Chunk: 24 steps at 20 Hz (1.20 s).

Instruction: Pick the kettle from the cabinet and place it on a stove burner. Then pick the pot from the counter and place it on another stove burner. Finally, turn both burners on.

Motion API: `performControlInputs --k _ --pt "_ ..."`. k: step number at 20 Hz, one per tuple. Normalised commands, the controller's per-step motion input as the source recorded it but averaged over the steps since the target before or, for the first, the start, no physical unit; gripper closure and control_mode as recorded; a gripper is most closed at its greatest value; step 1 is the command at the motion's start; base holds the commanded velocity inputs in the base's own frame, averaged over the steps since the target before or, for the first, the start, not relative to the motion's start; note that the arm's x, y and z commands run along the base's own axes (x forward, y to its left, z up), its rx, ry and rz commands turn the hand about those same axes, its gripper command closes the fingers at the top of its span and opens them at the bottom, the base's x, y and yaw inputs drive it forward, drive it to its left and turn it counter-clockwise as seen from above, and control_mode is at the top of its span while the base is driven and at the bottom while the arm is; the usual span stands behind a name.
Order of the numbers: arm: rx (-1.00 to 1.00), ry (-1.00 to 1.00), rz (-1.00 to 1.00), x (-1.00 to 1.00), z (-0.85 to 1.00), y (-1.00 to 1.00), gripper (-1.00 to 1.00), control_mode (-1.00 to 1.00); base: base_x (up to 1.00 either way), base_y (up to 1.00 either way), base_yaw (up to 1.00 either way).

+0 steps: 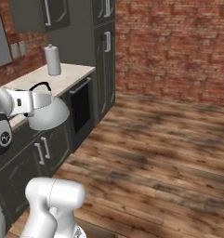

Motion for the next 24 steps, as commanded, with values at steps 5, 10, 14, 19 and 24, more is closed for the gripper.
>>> performControlInputs --k 5,10,14,19,24 --pt "0.00 0.00 0.00 0.00 0.00 0.00 1.00 1.00 0.00 -0.20 -0.33" --pt "0.00 0.00 0.00 0.00 0.00 0.00 1.00 1.00 0.00 -0.21 -0.33" --pt "0.00 0.00 0.00 0.00 0.00 0.00 1.00 1.00 0.00 -0.19 -0.32" --pt "0.00 0.00 0.00 0.00 0.00 0.00 1.00 1.00 0.00 -0.17 -0.32" --pt "0.00 0.00 0.00 0.00 0.00 0.00 1.00 1.00 0.00 -0.16 -0.31"
